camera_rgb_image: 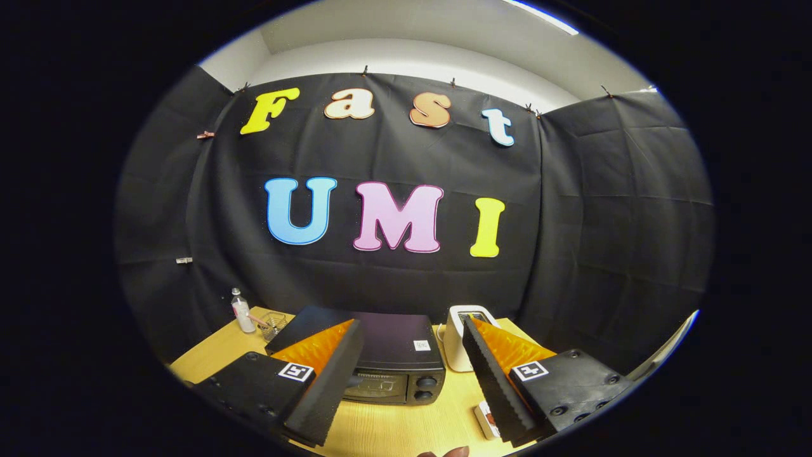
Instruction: Open the toaster oven, put the food inside, and close the toaster oven door.
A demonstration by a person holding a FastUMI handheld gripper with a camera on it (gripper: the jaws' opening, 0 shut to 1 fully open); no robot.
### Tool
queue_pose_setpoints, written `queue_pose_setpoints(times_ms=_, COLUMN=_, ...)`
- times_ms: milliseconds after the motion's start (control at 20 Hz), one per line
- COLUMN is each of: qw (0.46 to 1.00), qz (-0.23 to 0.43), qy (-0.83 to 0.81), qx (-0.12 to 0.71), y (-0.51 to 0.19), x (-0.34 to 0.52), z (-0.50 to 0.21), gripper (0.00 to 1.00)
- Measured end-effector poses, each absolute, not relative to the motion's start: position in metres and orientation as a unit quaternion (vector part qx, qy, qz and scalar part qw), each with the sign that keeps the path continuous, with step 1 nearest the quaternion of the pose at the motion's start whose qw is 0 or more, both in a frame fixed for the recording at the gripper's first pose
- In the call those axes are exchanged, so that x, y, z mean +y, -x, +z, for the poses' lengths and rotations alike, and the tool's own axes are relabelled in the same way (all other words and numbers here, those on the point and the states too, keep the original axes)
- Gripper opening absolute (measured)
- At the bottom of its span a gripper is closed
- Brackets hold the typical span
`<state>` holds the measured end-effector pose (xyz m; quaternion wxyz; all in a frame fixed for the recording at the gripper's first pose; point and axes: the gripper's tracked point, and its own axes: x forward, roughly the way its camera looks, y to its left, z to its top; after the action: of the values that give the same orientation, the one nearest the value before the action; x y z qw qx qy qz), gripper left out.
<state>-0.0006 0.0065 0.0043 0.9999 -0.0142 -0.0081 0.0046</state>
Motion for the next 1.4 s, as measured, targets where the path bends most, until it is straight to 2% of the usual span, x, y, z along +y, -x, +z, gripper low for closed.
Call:
queue_pose_setpoints(times_ms=700, qw=1.000, qz=0.017, qy=0.011, qx=-0.005, y=-0.012, x=0.028, z=-0.006, gripper=0.97)
queue_pose_setpoints(times_ms=1000, qw=0.999, qz=0.041, qy=0.012, qx=-0.015, y=-0.043, x=0.081, z=-0.044, gripper=0.97)
queue_pose_setpoints(times_ms=1400, qw=0.998, qz=0.064, qy=0.006, qx=0.026, y=-0.078, x=0.133, z=-0.128, gripper=0.97)
